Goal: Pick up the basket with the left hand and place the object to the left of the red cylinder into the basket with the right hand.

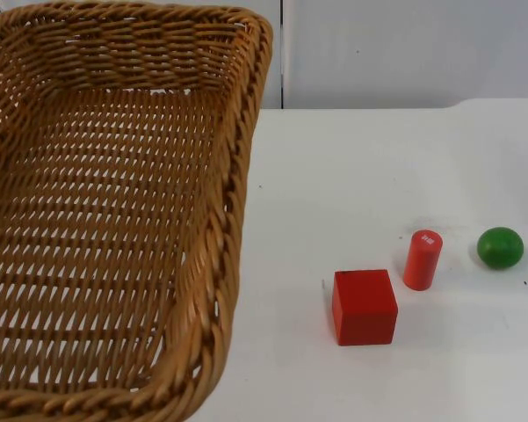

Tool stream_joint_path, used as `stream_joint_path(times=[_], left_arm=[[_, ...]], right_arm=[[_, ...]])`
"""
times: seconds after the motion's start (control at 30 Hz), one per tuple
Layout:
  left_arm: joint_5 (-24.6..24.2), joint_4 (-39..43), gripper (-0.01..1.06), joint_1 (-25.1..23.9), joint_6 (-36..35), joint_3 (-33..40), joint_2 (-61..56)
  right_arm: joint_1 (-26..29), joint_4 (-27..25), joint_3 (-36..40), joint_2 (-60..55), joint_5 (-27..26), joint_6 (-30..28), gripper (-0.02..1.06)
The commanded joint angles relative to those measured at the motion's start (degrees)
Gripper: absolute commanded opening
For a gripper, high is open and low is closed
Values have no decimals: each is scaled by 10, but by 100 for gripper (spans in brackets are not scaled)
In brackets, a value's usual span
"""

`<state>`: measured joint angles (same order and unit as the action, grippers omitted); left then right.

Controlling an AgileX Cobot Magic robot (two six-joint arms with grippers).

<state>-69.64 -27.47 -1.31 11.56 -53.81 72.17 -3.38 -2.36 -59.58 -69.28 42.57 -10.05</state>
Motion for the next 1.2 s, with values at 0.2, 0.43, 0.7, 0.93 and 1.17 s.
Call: stream_joint_path(times=[0.2,0.43,0.7,0.93,1.17], left_arm=[[-3,-17,0,1,1,-1,-7],[-3,-16,0,1,1,-1,-7],[-3,-16,0,1,1,-1,-7],[-3,-16,0,1,1,-1,-7],[-3,-16,0,1,1,-1,-7]], right_arm=[[2,-120,-10,-52,-4,-147,105],[2,-144,-10,-79,0,-163,105],[-56,-132,-47,-140,16,-183,105],[-140,-80,-103,-199,27,-221,105],[-190,-82,-103,-232,34,-318,105]])
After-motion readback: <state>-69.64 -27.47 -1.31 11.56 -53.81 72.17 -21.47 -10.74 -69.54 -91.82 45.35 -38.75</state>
